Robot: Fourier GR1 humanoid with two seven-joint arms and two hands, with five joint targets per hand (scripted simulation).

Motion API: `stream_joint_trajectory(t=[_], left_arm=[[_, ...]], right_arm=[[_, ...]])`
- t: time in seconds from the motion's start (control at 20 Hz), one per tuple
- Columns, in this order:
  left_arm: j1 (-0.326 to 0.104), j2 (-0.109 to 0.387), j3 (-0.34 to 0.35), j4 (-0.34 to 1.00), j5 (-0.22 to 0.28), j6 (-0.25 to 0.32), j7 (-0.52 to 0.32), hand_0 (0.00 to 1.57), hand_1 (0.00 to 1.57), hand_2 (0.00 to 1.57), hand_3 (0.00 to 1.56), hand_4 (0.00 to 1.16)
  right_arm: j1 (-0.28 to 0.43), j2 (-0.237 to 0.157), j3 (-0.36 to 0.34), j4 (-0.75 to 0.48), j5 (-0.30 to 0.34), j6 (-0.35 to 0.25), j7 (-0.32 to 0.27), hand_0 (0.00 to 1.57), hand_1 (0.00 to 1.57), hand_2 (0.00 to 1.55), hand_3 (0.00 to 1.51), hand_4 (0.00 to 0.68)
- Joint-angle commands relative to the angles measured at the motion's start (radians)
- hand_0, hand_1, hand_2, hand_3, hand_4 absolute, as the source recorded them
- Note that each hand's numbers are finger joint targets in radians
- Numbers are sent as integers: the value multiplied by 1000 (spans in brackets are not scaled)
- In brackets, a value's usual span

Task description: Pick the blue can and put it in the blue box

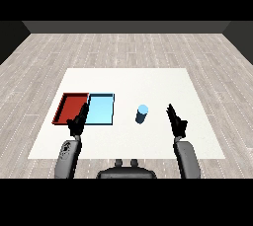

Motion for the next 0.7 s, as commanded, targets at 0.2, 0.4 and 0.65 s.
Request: stream_joint_trajectory(t=[0.2, 0.4, 0.65], left_arm=[[-19, 7, 42, -25, -2, -14, 1, 0, 0, 0, 0, 0], [-27, -8, 82, -132, 93, -74, -280, 0, 0, 0, 0, 0], [39, -49, 54, -50, 75, -111, -455, 0, 0, 0, 0, 0]], right_arm=[[-148, -4, -62, 80, -17, 20, 3, 0, 0, 0, 0, 0], [-134, 60, -43, 19, -152, 128, -162, 0, 0, 0, 0, 0], [-170, 39, -79, 60, -178, 159, -194, 0, 0, 0, 0, 0]])
